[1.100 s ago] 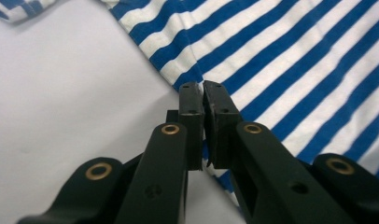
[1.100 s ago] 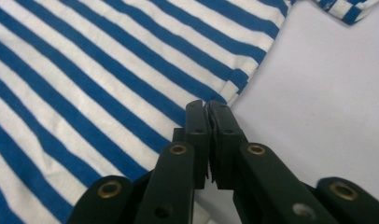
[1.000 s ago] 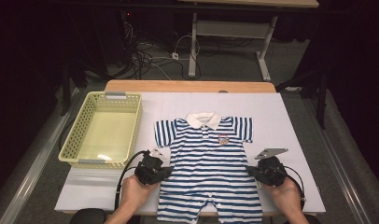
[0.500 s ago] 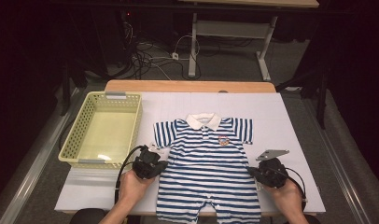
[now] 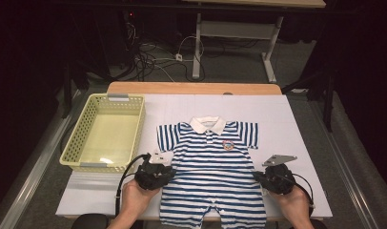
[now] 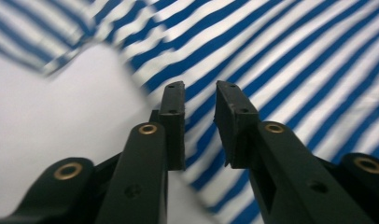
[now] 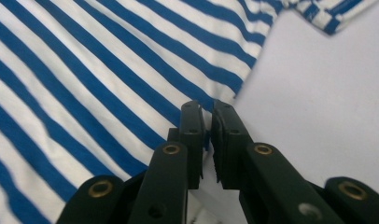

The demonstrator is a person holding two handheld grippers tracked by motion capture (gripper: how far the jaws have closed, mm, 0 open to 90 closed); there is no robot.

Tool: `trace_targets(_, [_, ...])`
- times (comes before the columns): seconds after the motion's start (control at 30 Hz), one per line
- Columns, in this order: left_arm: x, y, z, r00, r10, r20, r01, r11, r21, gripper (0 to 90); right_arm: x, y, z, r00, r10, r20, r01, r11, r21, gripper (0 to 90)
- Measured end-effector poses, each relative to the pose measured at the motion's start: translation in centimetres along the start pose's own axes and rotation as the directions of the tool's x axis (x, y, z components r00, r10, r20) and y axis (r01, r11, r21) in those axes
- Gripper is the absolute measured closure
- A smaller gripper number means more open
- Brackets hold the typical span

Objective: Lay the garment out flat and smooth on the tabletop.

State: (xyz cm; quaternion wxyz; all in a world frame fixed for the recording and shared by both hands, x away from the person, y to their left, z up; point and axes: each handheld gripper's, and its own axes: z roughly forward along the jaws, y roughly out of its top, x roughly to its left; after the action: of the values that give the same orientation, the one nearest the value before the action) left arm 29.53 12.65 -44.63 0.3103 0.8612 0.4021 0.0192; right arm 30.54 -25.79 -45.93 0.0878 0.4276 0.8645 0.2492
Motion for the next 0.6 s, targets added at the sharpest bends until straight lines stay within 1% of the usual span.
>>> trace_targets(0.03, [-0.6, 0.0, 0.1, 0.9998, 0.016, 0.012, -0.016, 0.9999, 0.001, 70.0, 0.1, 0.0, -0.2, 0.9999, 0.004, -0.010, -0.004, 0.9999, -0.014, 83.4])
trace_targets(0.1, [-1.5, -0.2, 0.5, 0.9987, 0.043, 0.026, -0.044, 0.9988, 0.023, 66.4, 0.7, 0.2, -0.4, 0.9991, -0.004, -0.041, 0.002, 0.9993, -0.036, 81.7])
trace_targets(0.17, [-2.1, -0.4, 1.3, 0.9976, 0.058, 0.039, -0.060, 0.9967, 0.055, 62.2, 1.7, 0.3, -0.2, 0.9971, -0.033, -0.068, 0.031, 0.9989, -0.036, 80.0])
trace_targets(0.27, [-2.4, -0.7, 2.2, 0.9963, 0.076, 0.040, -0.080, 0.9918, 0.099, 62.5, 3.0, 0.5, 0.6, 0.9917, -0.086, -0.096, 0.086, 0.9962, -0.013, 78.3])
trace_targets(0.3, [-2.4, -0.8, 2.2, 0.9961, 0.083, 0.029, -0.086, 0.9922, 0.091, 66.7, 3.3, 0.5, 1.0, 0.9903, -0.103, -0.093, 0.103, 0.9947, -0.002, 78.3])
trace_targets(0.33, [-2.4, -0.8, 2.2, 0.9957, 0.085, 0.036, -0.088, 0.9913, 0.098, 75.3, 3.5, 0.6, 1.0, 0.9900, -0.111, -0.088, 0.111, 0.9938, -0.004, 79.2])
trace_targets(0.4, [-2.4, -0.8, 2.1, 0.9951, 0.086, 0.049, -0.091, 0.9893, 0.114, 85.9, 3.6, 0.6, 1.0, 0.9873, -0.126, -0.096, 0.127, 0.9919, 0.000, 87.1])
trace_targets(0.43, [-2.5, -0.8, 2.0, 0.9949, 0.089, 0.047, -0.095, 0.9880, 0.122, 86.7, 3.7, 0.6, 1.0, 0.9859, -0.133, -0.101, 0.134, 0.9909, 0.003, 90.0])
trace_targets(0.5, [-2.6, -0.8, 1.8, 0.9939, 0.098, 0.051, -0.104, 0.9852, 0.136, 87.4, 3.9, 0.4, 0.8, 0.9839, -0.151, -0.096, 0.153, 0.9882, 0.012, 90.0])
trace_targets(0.53, [-2.6, -0.9, 1.7, 0.9937, 0.095, 0.059, -0.103, 0.9846, 0.141, 87.4, 4.0, 0.4, 0.7, 0.9839, -0.152, -0.095, 0.154, 0.9879, 0.017, 90.0])
trace_targets(0.6, [-2.6, -1.1, 1.5, 0.9934, 0.092, 0.068, -0.101, 0.9835, 0.150, 87.5, 4.1, 0.3, 0.6, 0.9821, -0.153, -0.110, 0.156, 0.9875, 0.021, 90.0])
